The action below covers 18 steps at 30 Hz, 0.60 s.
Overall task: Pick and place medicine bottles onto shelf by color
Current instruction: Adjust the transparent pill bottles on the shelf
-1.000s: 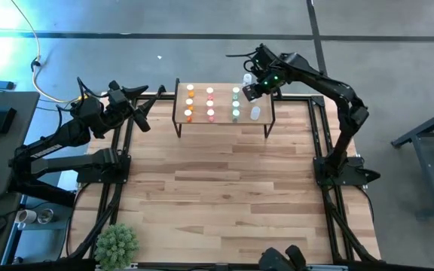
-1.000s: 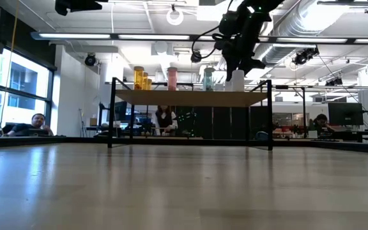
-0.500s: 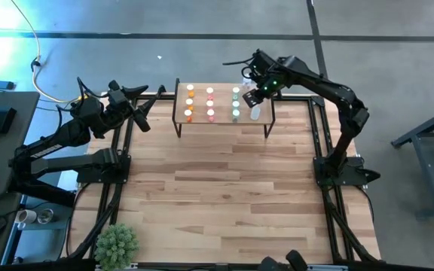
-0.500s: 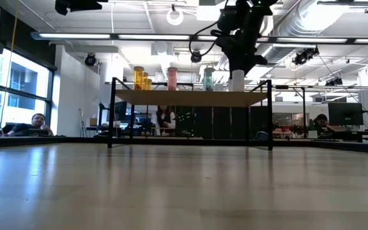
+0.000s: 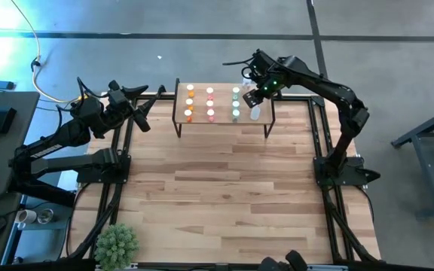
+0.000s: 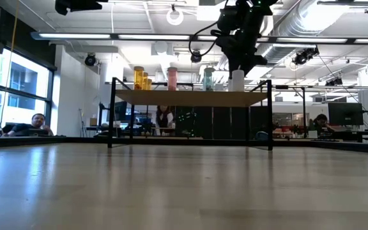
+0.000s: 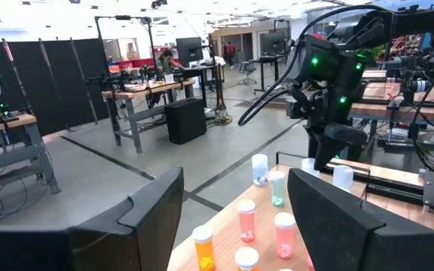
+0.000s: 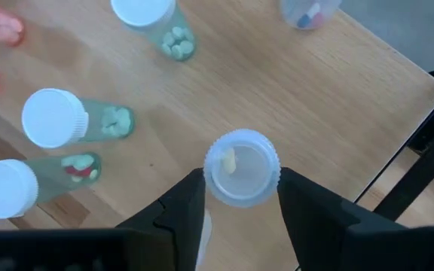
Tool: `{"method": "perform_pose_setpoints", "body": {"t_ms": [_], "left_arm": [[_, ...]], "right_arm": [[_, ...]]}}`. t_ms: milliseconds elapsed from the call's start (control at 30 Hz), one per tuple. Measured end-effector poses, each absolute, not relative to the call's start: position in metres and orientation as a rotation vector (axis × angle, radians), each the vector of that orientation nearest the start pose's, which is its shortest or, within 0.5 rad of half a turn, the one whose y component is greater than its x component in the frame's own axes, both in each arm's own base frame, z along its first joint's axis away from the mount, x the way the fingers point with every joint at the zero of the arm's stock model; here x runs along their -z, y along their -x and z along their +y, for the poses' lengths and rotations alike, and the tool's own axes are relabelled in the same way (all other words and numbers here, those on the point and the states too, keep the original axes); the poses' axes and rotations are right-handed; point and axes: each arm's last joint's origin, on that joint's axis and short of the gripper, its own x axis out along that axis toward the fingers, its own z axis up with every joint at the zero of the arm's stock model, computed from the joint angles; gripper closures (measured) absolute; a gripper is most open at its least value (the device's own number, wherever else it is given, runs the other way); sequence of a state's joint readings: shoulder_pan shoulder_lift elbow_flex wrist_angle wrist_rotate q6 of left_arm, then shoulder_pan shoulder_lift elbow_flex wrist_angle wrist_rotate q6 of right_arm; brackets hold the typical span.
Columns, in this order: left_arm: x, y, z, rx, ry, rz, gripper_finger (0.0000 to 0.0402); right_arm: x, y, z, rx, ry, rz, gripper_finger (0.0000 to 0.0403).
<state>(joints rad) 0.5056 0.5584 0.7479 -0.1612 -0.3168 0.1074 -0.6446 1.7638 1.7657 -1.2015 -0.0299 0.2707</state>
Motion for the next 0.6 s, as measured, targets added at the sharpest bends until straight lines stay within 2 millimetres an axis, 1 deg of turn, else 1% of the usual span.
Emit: {"method": "perform_pose_setpoints", "body": {"t_ms": [133, 233, 433, 600], "left_arm": [[-0.3512, -0.1011, 0.0663, -0.823, -0.104, 0.015, 0.0172], [-0.3512, -0.1011, 0.0663, -0.823, -0.104, 0.015, 0.0172], [-0.3511, -0.1012, 0.0663, -0.823, -0.104, 0.015, 0.0172], [-0.3511, -0.1009, 0.0666, -0.837, -0.104, 0.016, 0.0172]], "right_arm": [[-0.333, -0.2809, -0.2099, 0.697, -0.636, 1.077, 0.0225], [-0.333, -0.2809, -0.2099, 0.697, -0.636, 1.077, 0.0213], [-0.334, -0.2807, -0.2102, 0.687, -0.676, 1.057, 0.0208], [-0.3407, -0.2773, -0.2091, 0.664, -0.712, 1.016, 0.0208]]}}
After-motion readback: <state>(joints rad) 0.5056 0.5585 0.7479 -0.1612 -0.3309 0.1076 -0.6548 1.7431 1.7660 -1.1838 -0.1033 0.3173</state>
